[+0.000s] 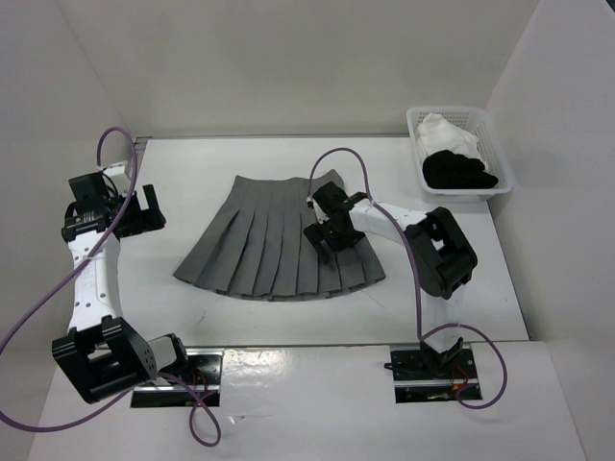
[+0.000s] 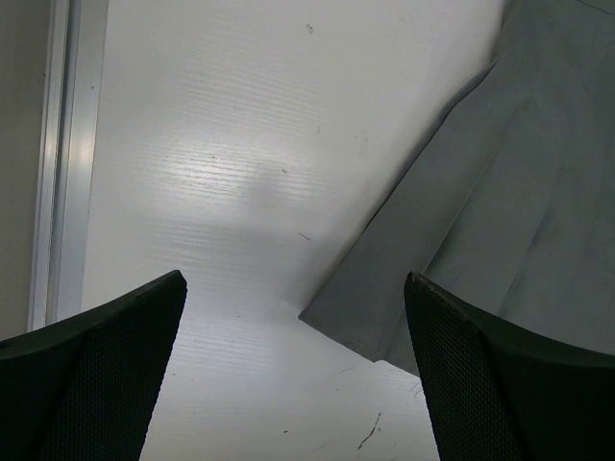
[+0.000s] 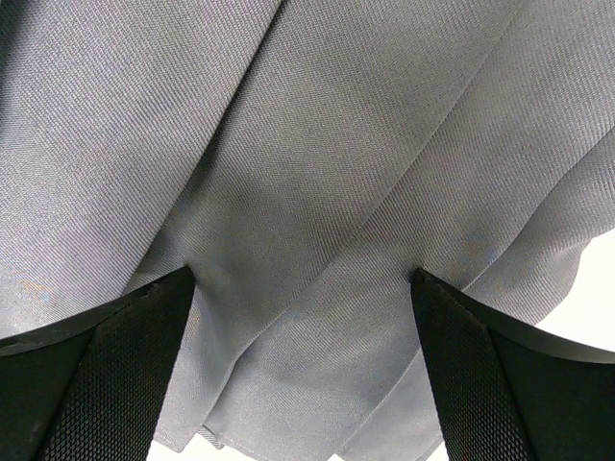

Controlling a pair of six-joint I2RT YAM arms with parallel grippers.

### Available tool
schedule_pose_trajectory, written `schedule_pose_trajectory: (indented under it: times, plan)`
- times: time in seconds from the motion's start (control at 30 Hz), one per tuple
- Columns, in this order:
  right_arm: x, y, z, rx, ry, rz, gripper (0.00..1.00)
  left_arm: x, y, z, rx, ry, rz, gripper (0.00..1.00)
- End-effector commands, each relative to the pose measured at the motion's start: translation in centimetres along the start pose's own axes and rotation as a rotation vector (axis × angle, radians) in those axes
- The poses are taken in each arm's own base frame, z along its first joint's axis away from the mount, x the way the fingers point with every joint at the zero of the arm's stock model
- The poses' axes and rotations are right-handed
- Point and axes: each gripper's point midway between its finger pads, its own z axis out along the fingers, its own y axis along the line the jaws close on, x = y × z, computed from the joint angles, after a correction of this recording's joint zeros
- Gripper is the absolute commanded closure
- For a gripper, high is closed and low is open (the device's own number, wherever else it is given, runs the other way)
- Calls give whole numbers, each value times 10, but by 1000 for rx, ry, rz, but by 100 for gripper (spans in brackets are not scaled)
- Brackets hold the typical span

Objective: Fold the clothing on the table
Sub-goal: Flatten the skirt out

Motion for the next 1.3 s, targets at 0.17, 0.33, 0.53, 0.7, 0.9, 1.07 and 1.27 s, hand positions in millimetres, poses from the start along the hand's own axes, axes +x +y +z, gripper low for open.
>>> schedule_pose_trajectory:
  times: [0.17, 0.33, 0.53, 0.7, 0.9, 1.07, 1.27]
  plan:
    - [-5, -19, 5, 54, -21, -46, 3, -6, -3, 3, 30, -18, 6, 0]
    - [-11, -27, 0, 68, -46, -103, 3, -6, -4, 3, 39, -19, 6, 0]
    - [-10, -37, -4, 112, -42, -164, 3, -6, -6, 2, 48, -19, 6, 0]
    - [-10, -49, -9, 143, -47, -169, 3, -6, -6, 3, 48, -20, 15, 0]
    - [-8, -53, -12, 145, -53, -178, 3, -6, -7, 2, 57, -20, 15, 0]
    - [-26, -32, -41, 26, -90, -141, 3, -4, -13, 2, 92, -4, 19, 0]
    - [-95, -5, -119, -123, -304, -158, 3, -29, -53, 11, 248, 2, 95, 0]
